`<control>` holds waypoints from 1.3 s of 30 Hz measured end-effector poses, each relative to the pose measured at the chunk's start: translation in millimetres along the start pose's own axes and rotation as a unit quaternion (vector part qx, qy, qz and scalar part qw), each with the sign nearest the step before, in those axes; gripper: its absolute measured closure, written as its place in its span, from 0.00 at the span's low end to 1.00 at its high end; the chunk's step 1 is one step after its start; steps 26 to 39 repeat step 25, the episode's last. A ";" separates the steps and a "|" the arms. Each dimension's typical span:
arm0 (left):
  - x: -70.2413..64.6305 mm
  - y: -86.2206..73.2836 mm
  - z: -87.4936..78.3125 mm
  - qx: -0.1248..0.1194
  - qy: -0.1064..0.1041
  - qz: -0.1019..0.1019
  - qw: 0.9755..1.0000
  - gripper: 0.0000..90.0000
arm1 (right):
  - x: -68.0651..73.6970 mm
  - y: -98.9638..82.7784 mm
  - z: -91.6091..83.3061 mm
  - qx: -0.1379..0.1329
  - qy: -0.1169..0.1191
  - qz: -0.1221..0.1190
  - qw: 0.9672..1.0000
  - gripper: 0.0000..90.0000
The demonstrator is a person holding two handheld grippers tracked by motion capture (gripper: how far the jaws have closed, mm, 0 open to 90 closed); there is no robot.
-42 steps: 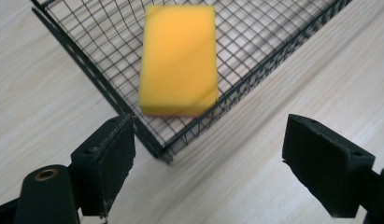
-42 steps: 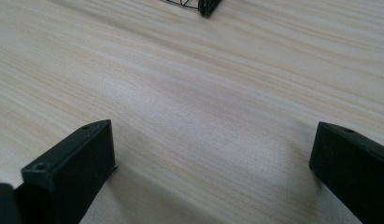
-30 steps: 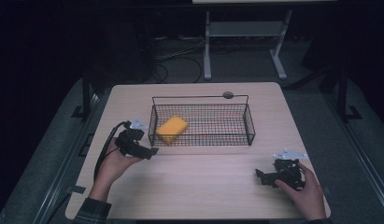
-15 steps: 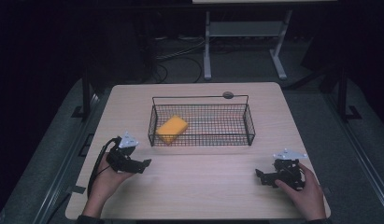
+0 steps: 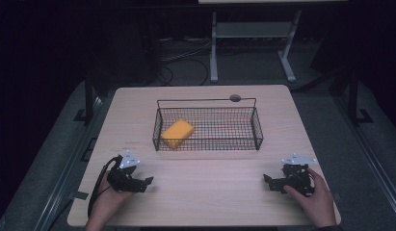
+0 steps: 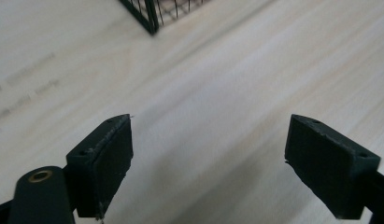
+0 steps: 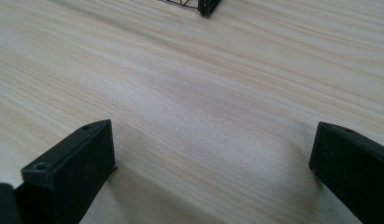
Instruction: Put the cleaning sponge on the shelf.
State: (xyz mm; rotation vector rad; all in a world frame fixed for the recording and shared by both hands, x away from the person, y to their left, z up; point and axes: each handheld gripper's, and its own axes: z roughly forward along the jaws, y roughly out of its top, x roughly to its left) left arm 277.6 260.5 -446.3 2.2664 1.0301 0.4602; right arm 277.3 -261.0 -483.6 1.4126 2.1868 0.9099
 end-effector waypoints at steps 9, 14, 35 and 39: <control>2.1 -18.1 3.1 0.004 -0.006 -0.017 1.000 0.14 | -0.1 0.0 0.0 0.000 0.000 0.000 1.000 0.00; 3.7 -24.1 5.9 0.000 -0.015 -0.023 1.000 0.14 | -0.1 -0.1 0.0 0.000 0.000 -0.001 1.000 0.00; 4.7 -37.9 5.6 -0.052 -0.018 -0.021 0.998 0.14 | 0.0 0.0 0.0 0.000 0.000 0.000 1.000 0.00; 4.7 -37.9 5.6 -0.052 -0.018 -0.021 0.998 0.14 | 0.0 0.0 0.0 0.000 0.000 0.000 1.000 0.00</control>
